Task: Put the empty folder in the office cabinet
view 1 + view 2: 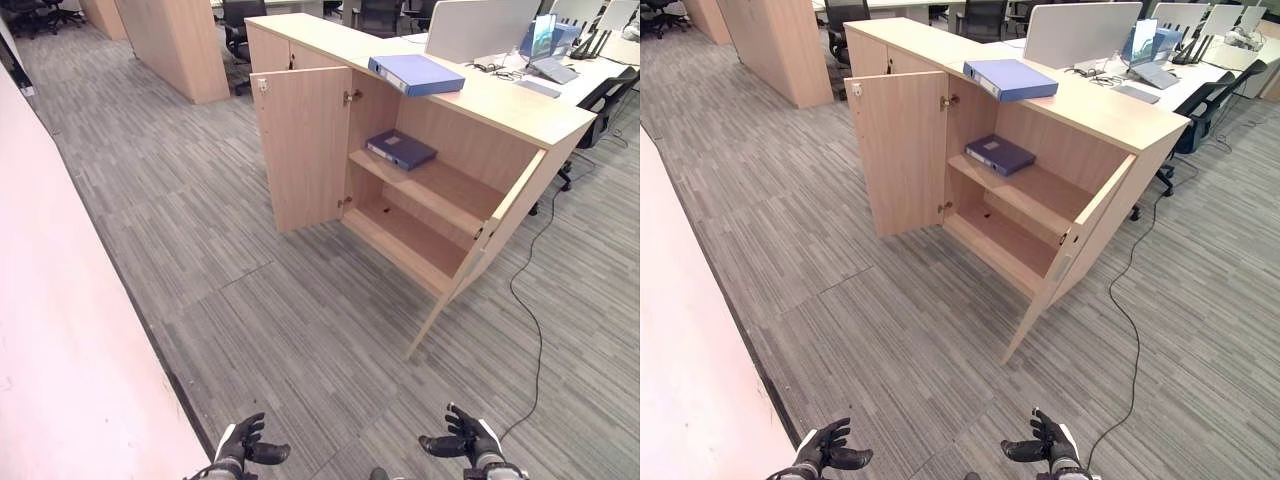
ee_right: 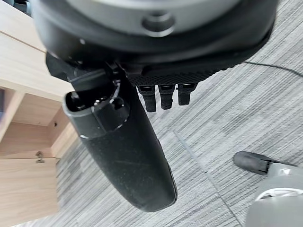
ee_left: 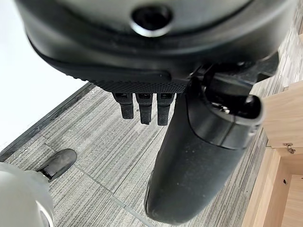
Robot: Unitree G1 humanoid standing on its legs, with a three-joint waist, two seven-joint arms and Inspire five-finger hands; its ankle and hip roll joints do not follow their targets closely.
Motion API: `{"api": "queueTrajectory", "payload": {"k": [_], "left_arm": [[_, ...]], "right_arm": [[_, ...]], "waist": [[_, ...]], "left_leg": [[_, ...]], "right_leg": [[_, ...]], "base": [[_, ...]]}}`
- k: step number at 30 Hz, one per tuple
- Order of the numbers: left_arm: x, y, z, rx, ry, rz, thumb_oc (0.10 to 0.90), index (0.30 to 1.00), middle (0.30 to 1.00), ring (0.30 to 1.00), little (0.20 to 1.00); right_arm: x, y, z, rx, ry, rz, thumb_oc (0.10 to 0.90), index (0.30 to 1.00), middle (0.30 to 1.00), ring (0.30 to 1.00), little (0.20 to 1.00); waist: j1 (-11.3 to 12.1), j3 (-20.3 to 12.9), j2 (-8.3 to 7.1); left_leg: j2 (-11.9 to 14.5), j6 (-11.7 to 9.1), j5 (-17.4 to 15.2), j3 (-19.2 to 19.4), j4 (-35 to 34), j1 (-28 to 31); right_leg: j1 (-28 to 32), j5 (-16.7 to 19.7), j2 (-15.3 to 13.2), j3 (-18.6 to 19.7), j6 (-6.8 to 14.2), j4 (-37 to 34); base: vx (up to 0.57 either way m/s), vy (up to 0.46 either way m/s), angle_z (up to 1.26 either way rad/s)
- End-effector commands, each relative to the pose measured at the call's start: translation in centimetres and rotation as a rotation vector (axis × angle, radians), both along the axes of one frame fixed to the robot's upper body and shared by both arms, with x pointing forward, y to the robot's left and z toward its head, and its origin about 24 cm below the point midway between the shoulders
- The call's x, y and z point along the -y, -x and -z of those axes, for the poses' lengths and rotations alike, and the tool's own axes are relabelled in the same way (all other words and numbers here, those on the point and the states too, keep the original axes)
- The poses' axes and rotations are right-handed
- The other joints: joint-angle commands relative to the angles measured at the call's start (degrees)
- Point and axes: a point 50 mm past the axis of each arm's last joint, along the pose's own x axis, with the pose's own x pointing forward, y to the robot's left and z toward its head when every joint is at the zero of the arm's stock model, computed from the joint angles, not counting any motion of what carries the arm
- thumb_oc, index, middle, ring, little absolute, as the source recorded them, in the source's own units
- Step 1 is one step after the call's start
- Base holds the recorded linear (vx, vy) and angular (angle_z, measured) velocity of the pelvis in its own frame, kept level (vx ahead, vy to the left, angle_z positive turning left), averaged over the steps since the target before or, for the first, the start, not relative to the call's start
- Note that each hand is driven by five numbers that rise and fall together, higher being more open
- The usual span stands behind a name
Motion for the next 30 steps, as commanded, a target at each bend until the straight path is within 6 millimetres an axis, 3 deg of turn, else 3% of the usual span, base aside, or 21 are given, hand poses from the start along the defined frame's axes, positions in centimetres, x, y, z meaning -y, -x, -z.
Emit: {"api": "queueTrajectory", "payload": {"k": [1,19,30], "left_arm": [[-0.5,-3.8,-1.8,0.131,-0.049,0.076,0.8,0.9,0.9,0.9,0.9],[-1.0,-3.7,-1.6,0.112,-0.079,0.068,0.8,0.9,0.9,0.9,0.9],[-1.5,-3.2,-1.5,0.098,-0.088,0.04,0.8,0.9,0.9,0.9,0.9]], "right_arm": [[0.6,-3.5,-1.6,0.124,0.04,-0.04,0.8,0.9,0.9,0.9,0.9],[0.6,-2.9,-1.2,0.09,0.033,-0.034,0.8,0.9,0.9,0.9,0.9],[1.0,-2.2,-1.0,0.07,0.038,-0.042,0.8,0.9,0.9,0.9,0.9]], "waist": [[0.4,0.4,0.71],[0.1,0.7,1.16],[-0.3,1.0,2.09]], "left_leg": [[3.7,-5.9,-2.1,-2.1,-0.1,5.7],[4.1,-6.1,-1.9,-2.4,-0.1,5.4],[6.2,-7.0,-0.8,-2.5,1.6,4.9]], "right_leg": [[-1.7,-2.4,-4.8,2.1,6.4,3.4],[-2.2,-3.5,-4.3,2.5,6.0,4.7],[-2.8,-6.6,-2.3,3.7,4.1,6.9]], "base": [[0.0,0.0,0.0],[0.0,-0.004,0.0],[0.0,-0.067,0.01]]}}
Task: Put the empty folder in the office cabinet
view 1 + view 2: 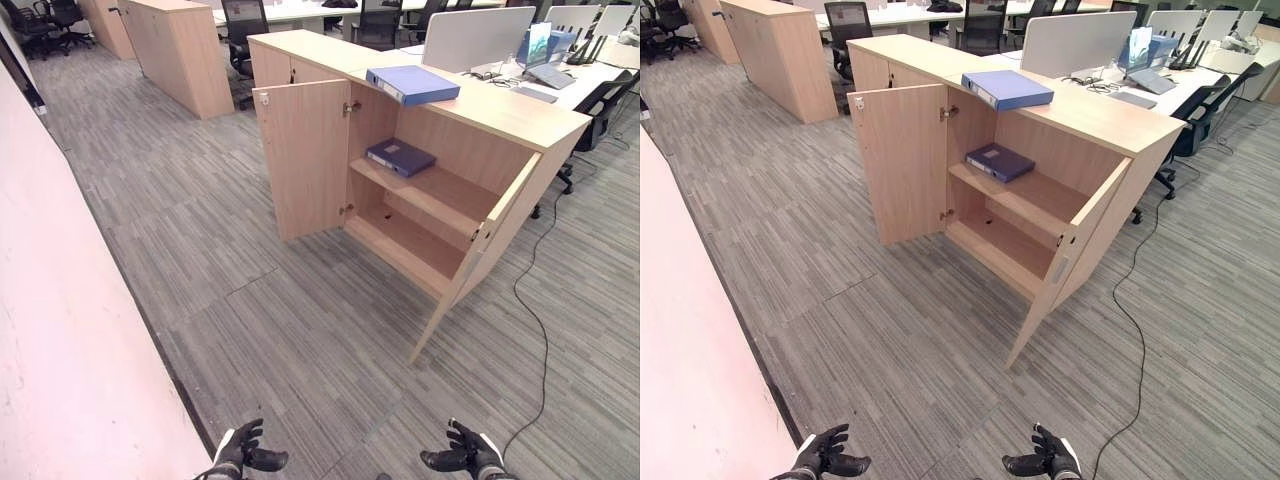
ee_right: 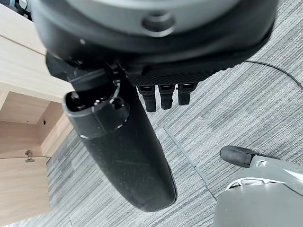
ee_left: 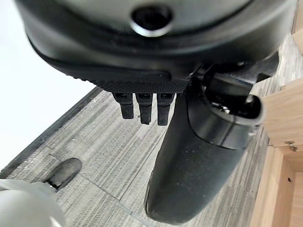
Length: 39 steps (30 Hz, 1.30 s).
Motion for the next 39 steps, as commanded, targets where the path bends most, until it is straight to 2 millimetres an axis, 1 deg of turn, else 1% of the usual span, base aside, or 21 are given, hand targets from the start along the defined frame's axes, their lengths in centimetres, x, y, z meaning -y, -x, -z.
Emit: {"api": "queueTrajectory", "payload": {"k": [1,7,8,10,12,13,16,17,19,21,24,26,29,30,32,33,34,35,36,37,39], "left_arm": [[-1.3,-4.1,-2.0,0.142,-0.058,0.023,0.8,0.9,0.9,0.9,0.9],[-1.0,-3.9,-1.9,0.146,-0.031,0.007,0.8,0.9,0.9,0.9,0.9],[-0.9,-4.0,-1.9,0.151,-0.028,0.01,0.8,0.9,0.9,0.9,0.9],[-0.9,-4.3,-2.1,0.161,-0.022,0.006,0.8,0.9,0.9,0.9,0.9],[-0.9,-4.4,-2.2,0.17,-0.013,-0.009,0.8,0.9,0.9,0.9,0.9],[-0.8,-4.5,-2.2,0.176,-0.007,-0.019,0.8,0.9,0.9,0.9,0.9],[-0.7,-4.5,-2.2,0.18,0.004,-0.04,0.8,0.9,0.9,0.9,0.9],[-0.7,-4.4,-2.1,0.175,0.007,-0.039,0.8,0.9,0.9,0.9,0.9],[-0.7,-4.3,-2.0,0.164,0.002,-0.041,0.8,0.9,0.9,0.9,0.9],[-0.8,-4.3,-2.0,0.165,0.0,-0.057,0.8,0.9,0.9,0.9,0.9],[-0.8,-4.5,-1.9,0.169,0.0,-0.085,0.8,0.9,0.9,0.9,0.9],[-0.9,-4.5,-1.9,0.168,-0.001,-0.091,0.8,0.9,0.9,0.9,0.9],[-1.1,-4.2,-1.8,0.156,-0.006,-0.094,0.8,0.9,0.9,0.9,0.9],[-1.0,-4.1,-1.8,0.158,-0.005,-0.099,0.8,0.9,0.9,0.9,0.9],[-0.9,-4.0,-1.6,0.152,0.0,-0.107,0.8,0.9,0.9,0.9,0.9],[-1.1,-3.7,-1.5,0.143,-0.004,-0.118,0.8,0.9,0.9,0.9,0.9],[-1.1,-3.3,-1.3,0.126,-0.003,-0.124,0.8,0.9,0.9,0.9,0.9],[-1.1,-3.2,-1.2,0.125,-0.003,-0.124,0.8,0.9,0.9,0.9,0.9],[-1.2,-2.6,-0.9,0.097,-0.009,-0.127,0.8,0.9,0.9,0.9,0.9],[-1.2,-2.6,-0.9,0.096,-0.01,-0.127,0.8,0.9,0.9,0.9,0.9],[-1.5,-2.2,-0.7,0.076,-0.027,-0.128,0.8,0.9,0.9,0.9,0.9]], "right_arm": [[0.9,-3.5,-1.7,0.128,0.043,-0.043,0.8,0.9,0.9,0.9,0.9],[1.2,-3.5,-1.8,0.128,0.05,-0.059,0.8,0.9,0.9,0.9,0.9],[1.4,-3.6,-1.8,0.131,0.055,-0.054,0.8,0.9,0.9,0.9,0.9],[1.5,-3.7,-2.0,0.137,0.06,-0.051,0.8,0.9,0.9,0.9,0.9],[1.8,-3.7,-2.1,0.144,0.061,-0.033,0.8,0.9,0.9,0.9,0.9],[2.1,-3.5,-2.1,0.141,0.062,-0.016,0.8,0.9,0.9,0.9,0.9],[2.7,-2.7,-1.8,0.111,0.069,0.017,0.8,0.9,0.9,0.9,0.9],[2.9,-2.4,-1.6,0.099,0.069,0.024,0.8,0.9,0.9,0.9,0.9],[3.2,-2.4,-1.7,0.094,0.081,0.021,0.8,0.9,0.9,0.9,0.9],[3.3,-2.5,-1.8,0.098,0.089,0.015,0.8,0.9,0.9,0.9,0.9],[3.6,-2.9,-2.0,0.099,0.104,0.009,0.8,0.9,0.9,0.9,0.9],[3.8,-3.1,-2.1,0.104,0.107,0.01,0.8,0.9,0.9,0.9,0.9],[4.1,-3.3,-2.3,0.105,0.116,0.002,0.8,0.9,0.9,0.9,0.9],[4.2,-3.5,-2.3,0.103,0.126,-0.004,0.8,0.9,0.9,0.9,0.9],[4.3,-3.6,-2.3,0.099,0.134,-0.008,0.8,0.9,0.9,0.9,0.9],[4.4,-4.0,-2.4,0.097,0.142,-0.018,0.8,0.9,0.9,0.9,0.9],[4.3,-3.9,-2.3,0.091,0.137,-0.023,0.8,0.9,0.9,0.9,0.9],[4.3,-3.8,-2.3,0.09,0.137,-0.023,0.8,0.9,0.9,0.9,0.9],[4.1,-3.9,-2.2,0.088,0.133,-0.034,0.8,0.9,0.9,0.9,0.9],[4.1,-3.9,-2.2,0.087,0.133,-0.034,0.8,0.9,0.9,0.9,0.9],[3.9,-4.0,-2.2,0.084,0.13,-0.041,0.8,0.9,0.9,0.9,0.9]], "waist": [[0.0,2.7,0.62],[0.0,3.3,1.24],[0.3,3.7,1.57],[0.5,4.2,1.48],[0.7,4.8,0.71],[0.8,5.4,0.41],[0.5,5.9,0.13],[0.5,6.0,0.2],[0.8,6.4,0.27],[1.0,6.7,1.1],[1.3,7.1,1.33],[0.9,7.2,1.73],[0.6,7.1,2.72],[1.3,7.2,2.82],[2.1,7.3,2.82],[3.3,7.0,2.95],[3.7,6.3,3.01],[3.6,6.2,2.85],[5.0,4.8,2.82],[4.9,4.8,2.64],[6.7,3.5,2.05]], "left_leg": [[6.2,-6.9,-1.1,-2.1,2.1,5.7],[8.4,-7.6,-0.5,-2.4,6.0,4.3],[9.4,-8.3,1.4,-3.1,7.5,3.2],[10.3,-9.0,2.9,-3.5,11.2,1.2],[12.1,-9.7,4.3,-3.1,18.2,-2.2],[13.7,-10.4,6.1,-2.8,22.8,-4.4],[18.2,-11.6,12.0,1.3,26.5,-6.2],[19.3,-11.5,12.8,2.1,25.5,-6.8],[20.3,-10.9,12.3,1.3,20.9,-8.3],[21.2,-11.0,13.0,-1.0,14.4,-9.2],[22.7,-11.3,14.8,-5.1,7.6,-11.7],[23.6,-11.5,15.0,-5.4,4.9,-12.2],[25.6,-11.9,15.8,-4.1,3.1,-12.3],[25.3,-11.6,15.3,-5.6,2.7,-13.2],[25.3,-12.2,14.5,-8.6,1.5,-15.7],[24.5,-12.4,14.3,-11.4,1.3,-17.3],[23.8,-12.7,13.7,-12.4,1.0,-17.8],[23.6,-12.7,13.6,-12.4,1.0,-17.7],[22.4,-13.5,14.0,-15.3,1.1,-19.1],[22.2,-13.5,13.9,-15.4,1.1,-19.1],[19.7,-13.8,14.3,-18.6,1.8,-20.5]], "right_leg": [[-1.3,-6.2,-2.2,3.7,4.1,5.2],[-1.3,-8.2,-0.6,3.7,2.5,6.7],[-1.0,-8.5,0.0,3.7,2.2,6.6],[-0.7,-8.8,0.4,3.7,1.5,6.6],[0.1,-9.6,0.4,3.6,0.7,6.5],[0.7,-10.1,0.6,3.3,0.0,6.5],[3.3,-11.4,0.9,2.3,-0.6,5.8],[4.0,-11.8,0.8,2.3,-0.6,5.7],[4.1,-12.4,-0.3,2.8,0.3,6.9],[3.4,-13.4,-1.0,3.3,1.3,8.5],[2.1,-16.0,-3.0,5.0,2.8,13.2],[1.6,-17.7,-3.6,6.6,3.5,16.0],[0.6,-20.6,-4.2,8.7,4.2,20.3],[0.4,-21.4,-4.5,9.6,4.2,21.2],[1.8,-23.1,-4.9,11.2,4.6,20.6],[3.8,-24.0,-5.4,13.0,5.4,19.0],[5.2,-24.3,-5.7,13.6,5.9,17.7],[5.4,-24.3,-5.9,13.5,6.0,17.5],[7.8,-24.4,-6.8,15.1,6.6,15.1],[7.9,-24.5,-7.0,15.0,6.6,15.1],[10.1,-23.1,-8.5,16.1,7.9,12.5]], "base": [[-0.01,-0.095,0.02],[-0.02,-0.102,0.01],[-0.04,-0.107,0.02],[-0.04,-0.138,0.09],[-0.02,-0.168,0.1],[0.01,-0.155,0.16],[0.09,-0.075,0.09],[0.15,0.022,0.1],[0.13,0.111,0.29],[0.12,0.184,0.04],[0.19,0.157,-0.01],[0.26,0.13,-0.18],[0.29,0.123,-0.37],[0.32,0.123,-0.27],[0.47,0.151,0.16],[0.56,0.15,0.25],[0.44,0.107,-0.03],[0.5,0.134,-0.14],[0.36,0.103,-0.26],[0.54,0.157,-0.43],[0.48,0.142,-0.55]]}}
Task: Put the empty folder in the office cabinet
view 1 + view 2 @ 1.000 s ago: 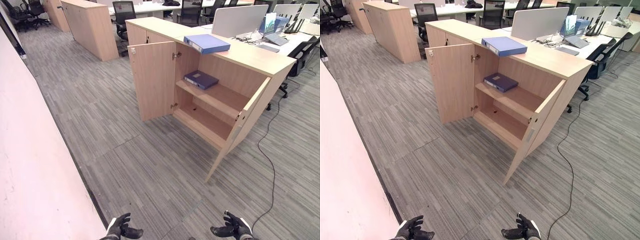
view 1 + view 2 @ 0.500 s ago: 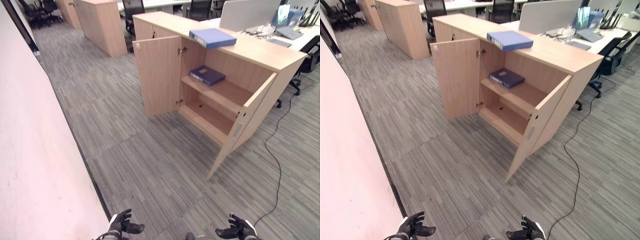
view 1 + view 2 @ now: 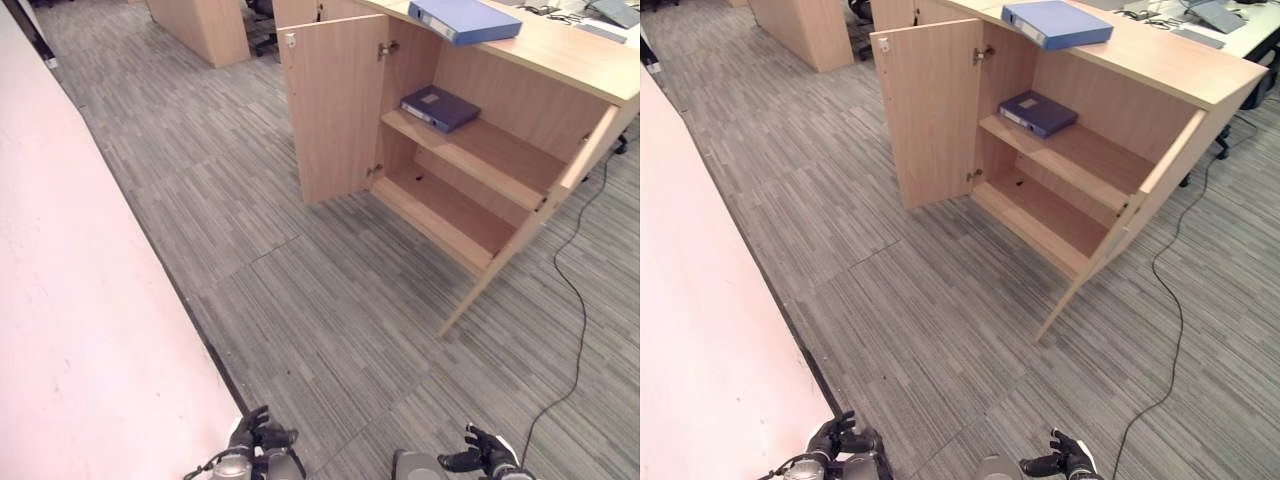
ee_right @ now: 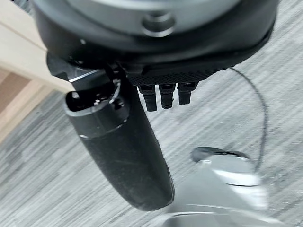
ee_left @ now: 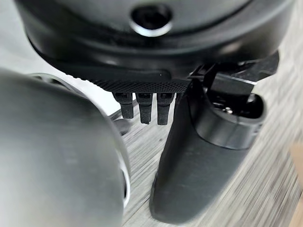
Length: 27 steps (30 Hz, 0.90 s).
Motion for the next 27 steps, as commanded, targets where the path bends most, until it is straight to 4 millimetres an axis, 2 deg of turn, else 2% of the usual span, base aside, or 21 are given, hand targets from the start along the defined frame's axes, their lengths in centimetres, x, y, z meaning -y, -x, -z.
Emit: {"api": "queueTrajectory", "payload": {"k": [1,2,3,4,5,7,10,13,14,15,16,17,18,19,20,21,23,24,25,27], "left_arm": [[-3.9,1.2,-0.8,0.008,-0.137,0.065,0.8,0.9,0.9,0.9,0.9],[-4.0,1.3,-0.7,0.001,-0.143,0.07,0.8,0.9,0.9,0.9,0.9],[-4.3,1.6,-0.7,-0.006,-0.152,0.067,0.8,0.9,0.9,0.9,0.9],[-4.5,1.8,-0.6,-0.021,-0.161,0.076,0.8,0.9,0.9,0.9,0.9],[-4.5,1.8,-0.6,-0.021,-0.162,0.075,0.8,0.9,0.9,0.9,0.9],[-4.7,1.6,-0.8,-0.015,-0.172,0.081,0.8,0.9,0.9,0.9,0.9],[-5.2,0.9,-1.2,0.001,-0.188,0.091,0.8,0.9,0.9,0.9,0.9],[-5.7,0.0,-1.7,0.034,-0.198,0.069,0.8,0.9,0.9,0.9,0.9],[-5.7,-0.5,-2.0,0.053,-0.198,0.053,0.8,0.9,0.9,0.9,0.9],[-5.7,-0.5,-2.0,0.054,-0.197,0.053,0.8,0.9,0.9,0.9,0.9],[-5.6,-0.7,-2.1,0.066,-0.191,0.036,0.8,0.9,0.9,0.9,0.9],[-5.6,-0.7,-2.1,0.066,-0.19,0.036,0.8,0.9,0.9,0.9,0.9],[-5.5,-0.9,-2.2,0.075,-0.187,0.034,0.8,0.9,0.9,0.9,0.9],[-5.5,-1.0,-2.2,0.08,-0.184,0.036,0.8,0.9,0.9,0.9,0.9],[-5.5,-1.0,-2.2,0.079,-0.184,0.042,0.8,0.9,0.9,0.9,0.9],[-5.5,-1.0,-2.2,0.079,-0.186,0.046,0.8,0.9,0.9,0.9,0.9],[-5.5,-0.7,-2.2,0.073,-0.185,0.06,0.8,0.9,0.9,0.9,0.9],[-5.6,-0.4,-2.0,0.057,-0.187,0.064,0.8,0.9,0.9,0.9,0.9],[-5.6,-0.4,-2.0,0.057,-0.186,0.064,0.8,0.9,0.9,0.9,0.9],[-5.6,-0.3,-1.9,0.051,-0.189,0.068,0.8,0.9,0.9,0.9,0.9]], "right_arm": [[1.4,-2.5,-2.0,0.124,0.051,-0.066,0.8,0.9,0.9,0.9,0.9],[1.2,-2.5,-1.9,0.121,0.049,-0.071,0.8,0.9,0.9,0.9,0.9],[1.1,-2.5,-1.8,0.112,0.046,-0.072,0.8,0.9,0.9,0.9,0.9],[0.6,-3.0,-1.8,0.112,0.044,-0.105,0.8,0.9,0.9,0.9,0.9],[0.5,-3.1,-1.8,0.112,0.043,-0.106,0.8,0.9,0.9,0.9,0.9],[0.0,-3.8,-1.9,0.125,0.044,-0.133,0.8,0.9,0.9,0.9,0.9],[-0.6,-5.2,-2.5,0.161,0.048,-0.173,0.8,0.9,0.9,0.9,0.9],[-1.2,-6.4,-3.0,0.197,0.048,-0.192,0.8,0.9,0.9,0.9,0.9],[-1.1,-6.6,-3.1,0.206,0.053,-0.181,0.8,0.9,0.9,0.9,0.9],[-1.1,-6.6,-3.1,0.207,0.053,-0.181,0.8,0.9,0.9,0.9,0.9],[-0.9,-6.6,-3.1,0.211,0.049,-0.154,0.8,0.9,0.9,0.9,0.9],[-0.9,-6.6,-3.1,0.212,0.049,-0.154,0.8,0.9,0.9,0.9,0.9],[-0.6,-6.4,-3.0,0.207,0.046,-0.124,0.8,0.9,0.9,0.9,0.9],[-0.4,-6.3,-3.0,0.208,0.043,-0.101,0.8,0.9,0.9,0.9,0.9],[0.0,-6.0,-2.9,0.206,0.042,-0.072,0.8,0.9,0.9,0.9,0.9],[0.4,-5.8,-2.9,0.201,0.048,-0.046,0.8,0.9,0.9,0.9,0.9],[1.5,-5.2,-2.8,0.182,0.068,-0.013,0.8,0.9,0.9,0.9,0.9],[2.3,-4.4,-2.7,0.164,0.079,0.023,0.8,0.9,0.9,0.9,0.9],[2.4,-4.4,-2.7,0.164,0.08,0.023,0.8,0.9,0.9,0.9,0.9],[3.1,-3.4,-2.4,0.138,0.083,0.07,0.8,0.9,0.9,0.9,0.9]], "waist": [[1.4,-5.3,0.2],[1.5,-5.8,-0.26],[2.1,-6.3,-1.03],[2.7,-6.8,-2.31],[2.8,-6.9,-2.52],[3.4,-6.8,-3.12],[4.3,-6.2,-3.03],[4.7,-4.7,-2.03],[4.0,-3.7,-1.06],[4.2,-3.8,-0.87],[2.7,-3.2,0.07],[2.8,-3.2,0.24],[1.7,-2.6,1.02],[1.0,-1.9,1.53],[0.1,-1.1,2.01],[-0.6,-0.2,2.01],[-2.4,0.5,2.35],[-4.2,0.7,2.24],[-4.2,0.9,2.51],[-6.4,0.9,3.11]], "left_leg": [[3.9,-2.3,8.9,-6.7,-4.1,-3.2],[2.9,-2.1,8.9,-6.6,-3.2,-3.3],[1.1,-1.3,8.2,-6.7,-2.2,-3.3],[-1.9,0.2,6.5,-5.9,-0.8,-3.8],[-2.1,0.3,6.4,-5.6,-0.7,-3.9],[-3.9,2.0,4.7,-3.9,0.2,-3.6],[-6.3,4.9,1.6,-1.8,1.2,-2.8],[-8.9,8.1,-2.3,-0.6,1.9,-0.7],[-10.3,9.7,-4.0,0.2,1.6,1.3],[-10.0,9.7,-4.0,0.3,1.6,1.1],[-11.5,10.3,-5.4,0.2,0.2,4.3],[-11.2,10.3,-5.4,0.2,0.2,4.1],[-11.8,10.5,-6.2,-0.2,-0.8,6.2],[-12.2,10.5,-6.9,-0.4,-1.4,7.7],[-12.7,10.7,-8.0,-0.8,-1.7,9.4],[-13.5,10.6,-9.7,-0.7,-2.0,11.6],[-14.5,10.3,-12.3,-0.6,-2.3,15.1],[-15.7,9.8,-14.0,-1.1,-2.1,17.5],[-15.5,9.8,-14.2,-1.1,-2.1,17.8],[-16.4,9.2,-15.7,-2.4,-2.1,20.1]], "right_leg": [[12.1,-6.8,-4.5,0.8,7.2,-1.2],[12.5,-5.3,-5.4,1.2,7.9,-1.6],[12.1,-2.1,-7.1,1.8,8.8,-1.6],[10.5,6.0,-9.0,3.2,10.0,-0.3],[10.4,6.1,-9.3,3.4,10.1,-0.4],[6.9,13.4,-10.8,4.6,10.2,2.5],[2.8,22.2,-12.5,4.3,10.2,7.4],[-1.7,26.7,-14.1,1.4,8.9,14.9],[-4.7,25.7,-12.9,0.1,8.3,19.4],[-4.9,25.9,-12.7,0.2,8.3,19.2],[-9.0,20.3,-8.4,1.5,7.3,21.4],[-9.2,20.5,-8.1,1.6,7.2,21.3],[-12.3,15.4,-5.3,1.0,6.6,21.4],[-14.3,12.2,-3.6,0.3,6.7,20.9],[-16.4,9.9,-2.3,-1.1,6.6,19.9],[-18.5,9.2,-2.5,-3.2,6.4,17.5],[-21.9,12.0,-2.9,-6.7,6.5,10.3],[-23.9,14.2,-2.7,-7.0,7.1,4.0],[-23.4,14.2,-2.5,-7.2,7.2,3.8],[-24.8,16.4,-1.7,-5.7,8.0,-2.2]], "base": [[0.56,0.181,-0.76],[0.51,0.186,-0.76],[0.61,0.262,-0.64],[0.43,0.196,-0.3],[0.37,0.169,-0.28],[0.24,0.127,-0.46],[0.29,0.185,-0.43],[0.27,0.296,-0.32],[0.2,0.27,-0.36],[0.33,0.298,-0.31],[0.2,0.146,-0.16],[0.33,0.217,-0.19],[0.22,0.1,-0.18],[0.33,0.121,-0.21],[0.32,0.045,0.03],[0.34,-0.005,0.09],[0.46,-0.095,0.08],[0.44,-0.101,0.04],[0.45,-0.108,-0.05],[0.38,-0.101,0.05]]}}
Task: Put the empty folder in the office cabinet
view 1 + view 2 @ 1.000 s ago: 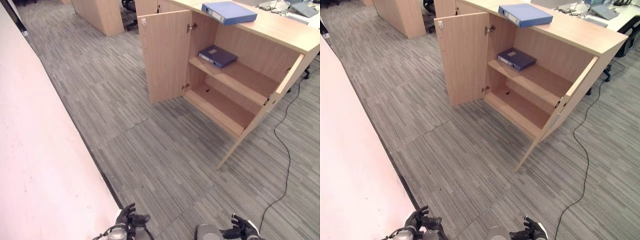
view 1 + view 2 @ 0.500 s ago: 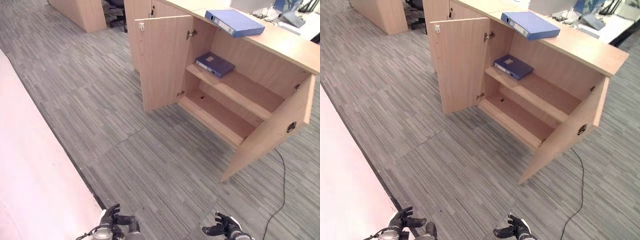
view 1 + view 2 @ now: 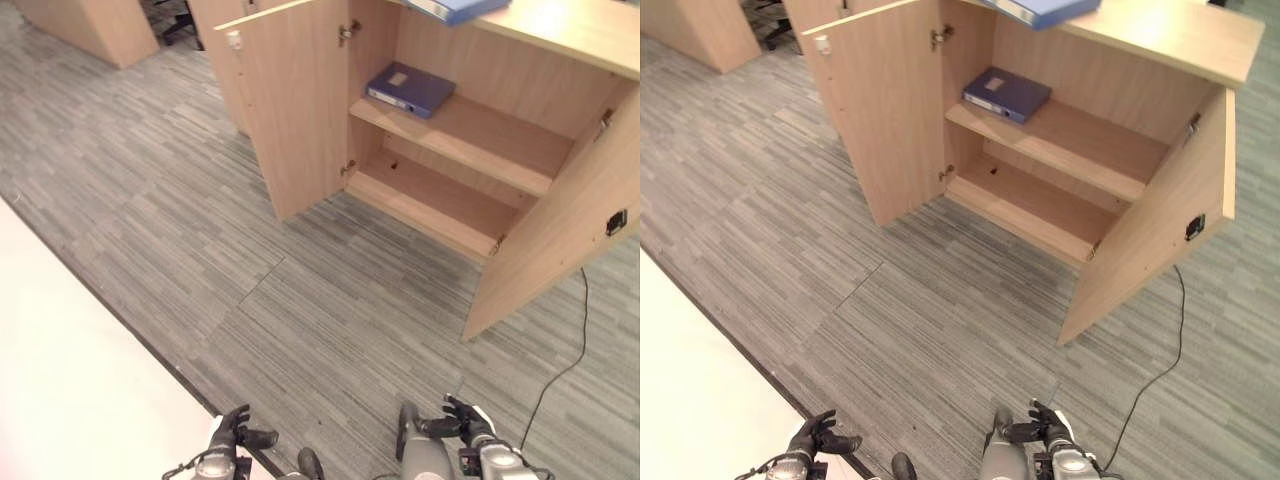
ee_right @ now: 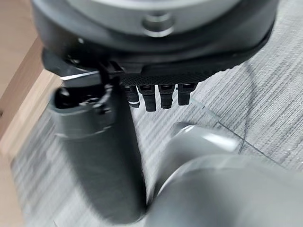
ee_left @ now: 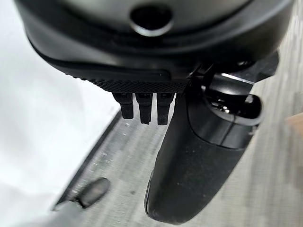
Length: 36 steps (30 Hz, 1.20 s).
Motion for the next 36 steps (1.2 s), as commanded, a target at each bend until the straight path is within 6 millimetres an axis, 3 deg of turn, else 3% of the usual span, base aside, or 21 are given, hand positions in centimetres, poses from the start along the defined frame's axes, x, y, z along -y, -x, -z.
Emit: {"api": "queueTrajectory", "payload": {"k": [1,3,5,7,8,9,10,13,14,15,18,19,20,21,23,27,28,32,33,34,36], "left_arm": [[-2.0,-2.6,-1.8,0.124,-0.053,0.02,0.8,0.9,0.9,0.9,0.9],[-1.9,-2.6,-1.8,0.124,-0.051,0.029,0.8,0.9,0.9,0.9,0.9],[-1.7,-2.7,-1.7,0.117,-0.045,0.041,0.8,0.9,0.9,0.9,0.9],[-1.6,-2.5,-1.6,0.108,-0.042,0.036,0.8,0.9,0.9,0.9,0.9],[-1.0,-2.6,-1.4,0.11,-0.028,0.036,0.8,0.9,0.9,0.9,0.9],[-1.0,-2.6,-1.4,0.111,-0.029,0.036,0.8,0.9,0.9,0.9,0.9],[-0.7,-2.7,-1.3,0.112,-0.018,0.041,0.8,0.9,0.9,0.9,0.9],[0.6,-3.7,-1.5,0.147,0.021,0.056,0.8,0.9,0.9,0.9,0.9],[1.0,-4.1,-1.6,0.156,0.029,0.066,0.8,0.9,0.9,0.9,0.9],[1.0,-4.1,-1.6,0.156,0.029,0.066,0.8,0.9,0.9,0.9,0.9],[2.4,-5.3,-2.0,0.197,0.06,0.124,0.8,0.9,0.9,0.9,0.9],[2.4,-5.3,-2.0,0.197,0.06,0.124,0.8,0.9,0.9,0.9,0.9],[2.8,-5.9,-2.3,0.21,0.066,0.15,0.8,0.9,0.9,0.9,0.9],[2.8,-5.9,-2.3,0.21,0.066,0.15,0.8,0.9,0.9,0.9,0.9],[3.4,-5.9,-2.1,0.197,0.063,0.191,0.8,0.9,0.9,0.9,0.9],[3.4,-5.1,-1.7,0.168,0.062,0.195,0.8,0.9,0.9,0.9,0.9],[3.3,-4.7,-1.6,0.155,0.058,0.188,0.8,0.9,0.9,0.9,0.9],[3.0,-4.0,-1.2,0.138,0.056,0.161,0.8,0.9,0.9,0.9,0.9],[3.0,-3.9,-1.2,0.137,0.056,0.161,0.8,0.9,0.9,0.9,0.9],[3.0,-3.6,-1.0,0.128,0.061,0.13,0.8,0.9,0.9,0.9,0.9],[2.8,-3.4,-1.0,0.128,0.06,0.115,0.8,0.9,0.9,0.9,0.9]], "right_arm": [[4.3,0.6,-1.2,0.015,0.111,0.092,0.8,0.9,0.9,0.9,0.9],[4.8,1.4,-1.0,-0.015,0.116,0.108,0.8,0.9,0.9,0.9,0.9],[5.5,2.7,-0.7,-0.053,0.126,0.134,0.8,0.9,0.9,0.9,0.9],[5.8,2.9,-0.7,-0.056,0.126,0.15,0.8,0.9,0.9,0.9,0.9],[6.3,3.3,-0.7,-0.054,0.125,0.182,0.8,0.9,0.9,0.9,0.9],[6.2,3.3,-0.7,-0.054,0.124,0.182,0.8,0.9,0.9,0.9,0.9],[6.5,3.6,-0.7,-0.058,0.118,0.201,0.8,0.9,0.9,0.9,0.9],[7.0,4.3,-0.6,-0.084,0.127,0.229,0.8,0.9,0.9,0.9,0.9],[7.1,4.5,-0.5,-0.095,0.128,0.226,0.8,0.9,0.9,0.9,0.9],[7.1,4.5,-0.5,-0.095,0.128,0.226,0.8,0.9,0.9,0.9,0.9],[7.6,5.3,-0.4,-0.143,0.15,0.204,0.8,0.9,0.9,0.9,0.9],[7.6,5.3,-0.4,-0.143,0.15,0.204,0.8,0.9,0.9,0.9,0.9],[8.0,5.3,-0.6,-0.137,0.158,0.201,0.8,0.9,0.9,0.9,0.9],[8.0,5.3,-0.6,-0.137,0.158,0.201,0.8,0.9,0.9,0.9,0.9],[8.4,5.0,-0.9,-0.126,0.162,0.214,0.8,0.9,0.9,0.9,0.9],[7.6,4.1,-1.1,-0.086,0.144,0.161,0.8,0.9,0.9,0.9,0.9],[7.0,4.0,-0.9,-0.096,0.147,0.113,0.8,0.9,0.9,0.9,0.9],[6.1,3.8,-0.7,-0.098,0.148,0.05,0.8,0.9,0.9,0.9,0.9],[6.1,3.8,-0.7,-0.099,0.148,0.05,0.8,0.9,0.9,0.9,0.9],[5.5,3.9,-0.3,-0.115,0.141,0.034,0.8,0.9,0.9,0.9,0.9],[5.3,4.2,-0.1,-0.13,0.141,0.024,0.8,0.9,0.9,0.9,0.9]], "waist": [[-3.0,1.7,1.93],[-4.6,1.7,2.97],[-5.5,1.0,3.71],[-6.1,0.3,4.41],[-6.8,0.1,5.99],[-6.9,0.0,5.82],[-7.4,-0.3,6.23],[-7.9,-0.6,7.33],[-8.0,-0.7,7.36],[-8.1,-0.7,7.4],[-8.6,-0.7,6.72],[-8.7,-0.5,6.74],[-9.0,-0.1,5.37],[-9.0,-0.1,5.38],[-8.7,0.2,2.97],[-6.7,0.0,2.29],[-5.1,0.1,2.41],[-2.5,0.5,2.62],[-2.5,0.6,2.34],[-0.8,0.7,2.3],[0.0,0.9,1.93]], "left_leg": [[-1.2,-2.6,-4.5,-12.7,4.2,4.0],[-1.1,-3.2,-5.7,-13.8,4.5,5.7],[-1.9,-3.7,-7.5,-14.6,5.8,7.9],[-1.6,-4.4,-7.2,-14.3,6.4,8.9],[0.2,-5.4,-5.7,-13.8,9.0,8.4],[0.1,-5.5,-5.5,-13.9,8.9,8.3],[0.7,-6.5,-3.6,-13.9,10.7,7.4],[2.8,-10.0,6.3,-14.3,16.3,4.9],[3.2,-10.8,9.0,-14.4,17.9,4.4],[3.3,-10.9,9.1,-14.5,17.9,4.4],[5.2,-12.6,18.2,-13.6,26.2,2.4],[5.3,-12.7,18.2,-13.7,26.3,2.4],[5.9,-12.4,20.8,-13.9,32.1,0.3],[5.9,-12.4,20.8,-13.9,32.1,0.3],[4.9,-11.0,18.9,-12.7,37.6,-4.0],[8.6,-9.8,16.6,-9.8,30.4,-8.4],[10.8,-9.3,16.9,-9.9,23.0,-10.8],[11.0,-9.2,17.4,-14.7,11.9,-13.5],[10.7,-9.2,17.3,-14.6,11.8,-13.1],[11.5,-9.8,18.4,-18.3,6.7,-16.0],[11.9,-10.3,19.3,-19.6,5.1,-16.8]], "right_leg": [[1.2,4.9,3.0,2.4,0.9,-4.5],[-0.3,6.2,2.1,4.1,1.6,-6.6],[0.2,7.9,0.1,1.1,1.2,-7.3],[0.7,8.6,0.3,-0.4,0.7,-6.9],[1.7,8.4,1.5,-1.2,-0.1,-5.5],[1.6,8.5,1.3,-1.2,-0.2,-5.6],[2.4,8.3,1.8,-1.4,-0.7,-5.5],[5.1,6.1,3.4,-2.0,-3.2,-5.7],[5.9,5.3,3.9,-2.0,-3.9,-5.8],[5.9,5.3,4.0,-2.1,-4.0,-5.8],[10.5,0.6,5.3,-0.6,-7.3,-5.9],[10.6,0.6,5.4,-0.8,-7.3,-5.9],[12.6,-1.4,5.2,1.2,-8.9,-5.6],[12.6,-1.4,5.2,1.2,-8.9,-5.6],[15.1,-2.8,4.5,4.1,-9.8,-5.7],[17.8,-5.3,5.4,5.9,-9.0,-5.0],[19.2,-6.7,5.9,6.5,-8.3,-4.1],[21.5,-9.4,6.6,9.3,-7.1,-2.5],[21.7,-9.9,6.3,9.3,-7.0,-2.2],[23.4,-11.8,6.2,12.1,-6.5,-1.2],[24.3,-13.2,5.8,13.5,-6.2,-0.4]], "base": [[0.42,-0.139,0.23],[0.4,-0.157,0.65],[0.39,-0.203,0.38],[0.31,-0.217,-0.07],[0.28,-0.24,-0.05],[0.21,-0.239,-0.23],[0.12,-0.18,-0.15],[0.2,-0.224,-0.07],[0.14,-0.138,-0.14],[0.15,-0.139,-0.05],[0.27,-0.258,-0.2],[0.25,-0.257,-0.11],[0.16,-0.176,-0.03],[0.31,-0.296,0.0],[0.26,-0.169,-0.15],[0.33,0.02,-0.08],[0.5,0.146,-0.25],[0.3,0.092,-0.57],[0.46,0.108,-0.85],[0.33,0.076,-0.53],[0.4,0.077,-0.49]]}}
